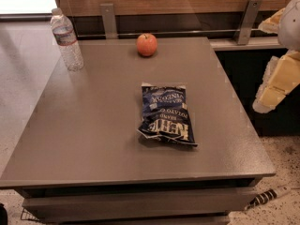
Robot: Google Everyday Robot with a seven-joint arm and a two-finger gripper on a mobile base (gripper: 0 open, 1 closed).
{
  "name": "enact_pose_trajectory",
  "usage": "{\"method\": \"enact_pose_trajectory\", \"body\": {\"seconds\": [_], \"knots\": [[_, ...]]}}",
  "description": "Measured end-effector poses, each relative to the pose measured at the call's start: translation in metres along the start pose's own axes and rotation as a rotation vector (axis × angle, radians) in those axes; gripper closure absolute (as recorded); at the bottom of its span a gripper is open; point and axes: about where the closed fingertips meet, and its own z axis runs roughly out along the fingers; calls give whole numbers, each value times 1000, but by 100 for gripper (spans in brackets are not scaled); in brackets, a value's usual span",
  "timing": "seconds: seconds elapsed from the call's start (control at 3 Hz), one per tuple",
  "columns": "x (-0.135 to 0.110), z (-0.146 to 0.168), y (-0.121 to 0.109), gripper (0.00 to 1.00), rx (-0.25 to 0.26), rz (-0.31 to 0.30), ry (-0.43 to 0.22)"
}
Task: Pick apple
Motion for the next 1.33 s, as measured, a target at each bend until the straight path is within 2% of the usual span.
{"method": "enact_pose_trajectory", "body": {"seconds": [0.33,0.67,1.0,1.33], "knots": [[-19,19,-47,0,49,58,-149],[-52,41,-100,0,110,138,-347],[-74,59,-132,0,151,214,-522],[-92,75,-151,0,164,268,-647]]}}
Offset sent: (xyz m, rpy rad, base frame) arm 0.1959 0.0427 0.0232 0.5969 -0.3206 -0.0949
